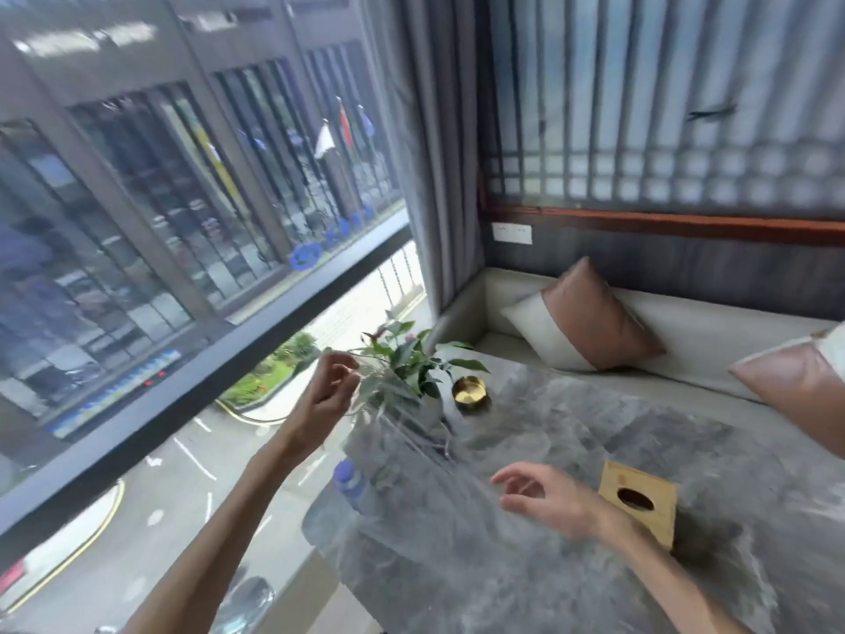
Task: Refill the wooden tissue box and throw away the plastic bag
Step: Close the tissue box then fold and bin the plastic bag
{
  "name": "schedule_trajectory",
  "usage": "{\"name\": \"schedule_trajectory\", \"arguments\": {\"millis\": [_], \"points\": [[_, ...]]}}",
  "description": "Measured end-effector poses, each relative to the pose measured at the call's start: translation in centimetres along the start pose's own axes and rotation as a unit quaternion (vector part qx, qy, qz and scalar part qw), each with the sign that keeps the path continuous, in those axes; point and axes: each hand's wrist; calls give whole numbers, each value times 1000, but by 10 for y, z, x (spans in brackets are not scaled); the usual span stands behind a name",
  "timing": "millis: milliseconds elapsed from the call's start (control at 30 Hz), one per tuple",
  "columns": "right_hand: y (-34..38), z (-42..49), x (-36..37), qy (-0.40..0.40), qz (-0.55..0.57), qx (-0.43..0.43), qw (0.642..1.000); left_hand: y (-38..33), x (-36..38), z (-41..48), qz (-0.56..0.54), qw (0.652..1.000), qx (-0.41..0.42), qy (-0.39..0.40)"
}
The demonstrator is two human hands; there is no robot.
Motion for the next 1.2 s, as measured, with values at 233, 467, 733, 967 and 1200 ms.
{"name": "schedule_trajectory", "arguments": {"millis": [233,467,733,967,1200], "points": [[77,-23,10,-97,-8,-170,981,-67,-60,-117,35,991,18,-124],[144,-46,-37,-128,22,-246,960,-108,-97,-175,-128,960,-20,-250],[258,-61,-97,-162,-88,-331,925,-128,-129,-190,-72,935,27,-346],[402,-71,-54,-69,-429,-432,791,-144,-117,-191,365,880,139,-271],[409,-84,-34,-319,-416,-550,650,-135,-90,-176,-99,990,25,-96]]}}
Point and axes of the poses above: each hand's wrist, its own z-axis towards the middle knuckle, its own x-axis out of the palm, y = z × x, and after that the axes turned 2 degrees about -y, right-handed
